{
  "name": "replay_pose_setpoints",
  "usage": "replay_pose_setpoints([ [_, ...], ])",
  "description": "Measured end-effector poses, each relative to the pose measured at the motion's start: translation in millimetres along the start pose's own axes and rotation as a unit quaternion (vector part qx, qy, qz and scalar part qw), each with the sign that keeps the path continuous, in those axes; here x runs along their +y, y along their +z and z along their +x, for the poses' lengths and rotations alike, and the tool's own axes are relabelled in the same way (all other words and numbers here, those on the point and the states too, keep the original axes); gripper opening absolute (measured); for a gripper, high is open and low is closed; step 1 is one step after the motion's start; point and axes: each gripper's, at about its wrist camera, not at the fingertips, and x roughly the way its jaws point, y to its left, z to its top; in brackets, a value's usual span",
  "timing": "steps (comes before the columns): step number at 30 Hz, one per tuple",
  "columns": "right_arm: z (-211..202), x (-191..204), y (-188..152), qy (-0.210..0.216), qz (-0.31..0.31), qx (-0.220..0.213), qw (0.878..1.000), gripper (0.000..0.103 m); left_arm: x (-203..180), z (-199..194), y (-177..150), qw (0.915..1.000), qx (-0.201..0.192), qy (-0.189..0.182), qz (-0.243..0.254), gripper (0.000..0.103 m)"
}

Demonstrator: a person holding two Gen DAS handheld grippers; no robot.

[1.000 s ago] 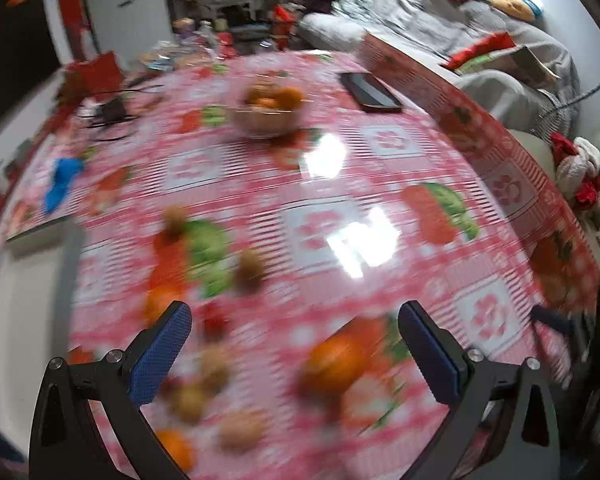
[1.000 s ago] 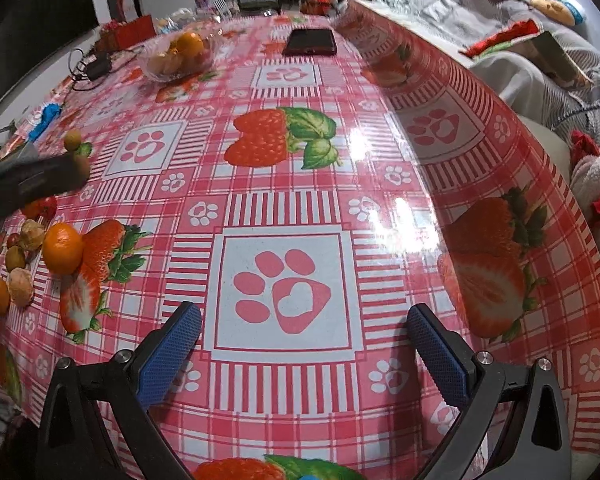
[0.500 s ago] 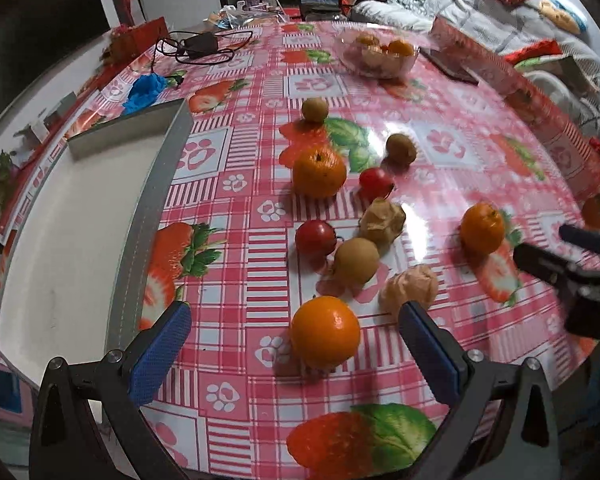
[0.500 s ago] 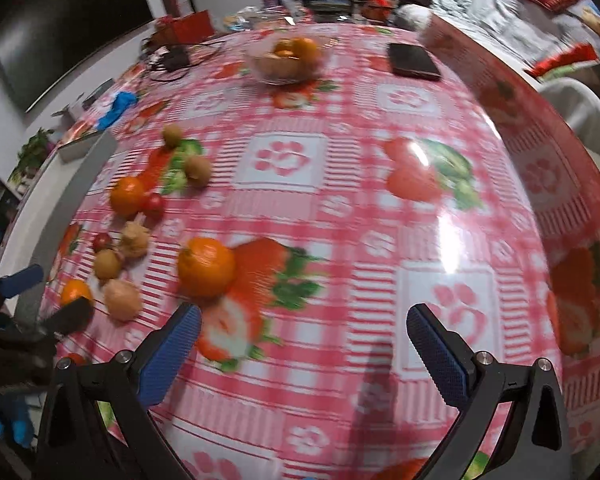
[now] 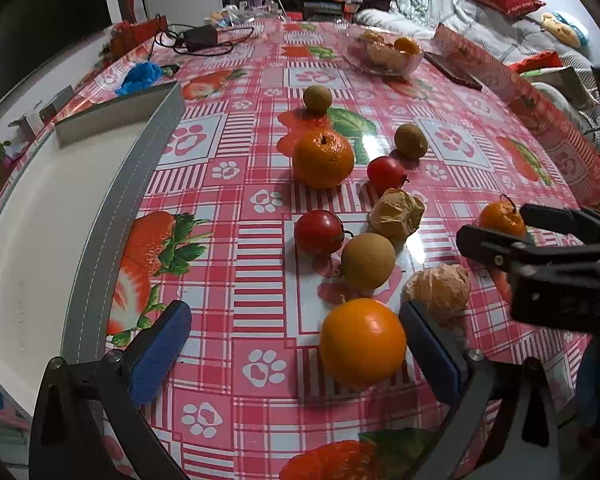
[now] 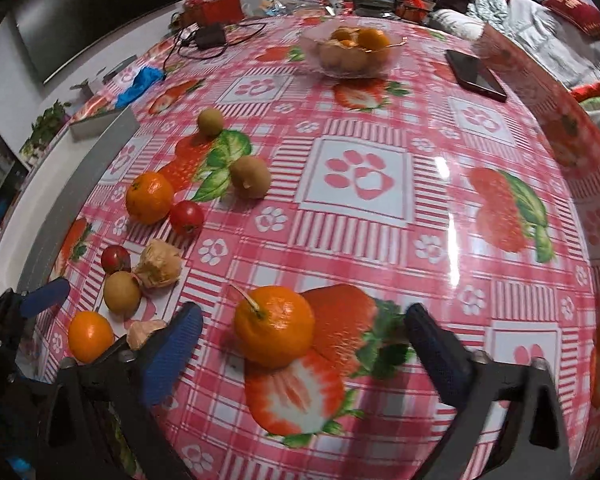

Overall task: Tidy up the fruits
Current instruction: 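Grasp an orange with the left tool while the right tool grasps a tangerine, then lower both fruits into the white tray and open both tools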

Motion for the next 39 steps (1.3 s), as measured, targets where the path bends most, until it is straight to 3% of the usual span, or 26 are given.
replay_pose_setpoints([
  [3, -1.5, 10.9, -0.3, -0.023, -0.035, -0.011, 0.999, 0.064, -1.7, -0.1, 4.1, 0.9999, 0.01, 0.003, 0.001, 0.101],
  [5, -4.8, 10.4, 0.9, -0.012, -0.035, -0.013, 0.999, 0.037, -6.0, -4.5, 2.5, 1.0, 0.001, -0.002, 0.008, 0.09],
  [7, -8.0, 6.1, 0.7, 0.0, -0.02, -0.015, 1.0, 0.038, -12.3, -11.3, 0.8, 0.9997, -0.009, -0.007, 0.022, 0.059],
  [9, -9.1, 1.6, -0.6, 0.006, -0.008, -0.014, 1.0, 0.038, -16.0, -14.5, 0.8, 0.9994, -0.012, -0.009, 0.032, 0.038],
  [16, -23.3, -5.9, -6.0, 0.021, 0.013, -0.016, 1.0, 0.038, -2.2, -22.9, 2.3, 0.9995, -0.008, -0.03, 0.008, 0.037],
  [25, -44.5, 7.3, 7.7, 0.044, 0.016, -0.025, 0.999, 0.038, 35.6, -65.2, 20.3, 0.9985, -0.041, -0.033, -0.015, 0.037],
  [32, -54.0, 53.5, 34.3, 0.082, -0.01, -0.027, 0.996, 0.038, 98.8, -87.9, 33.0, 0.9966, -0.062, 0.013, -0.052, 0.037],
  [39, -47.0, 128.9, 60.0, 0.121, -0.064, -0.02, 0.99, 0.038, 157.5, -80.7, 24.6, 0.9922, -0.05, 0.072, -0.089, 0.037],
])
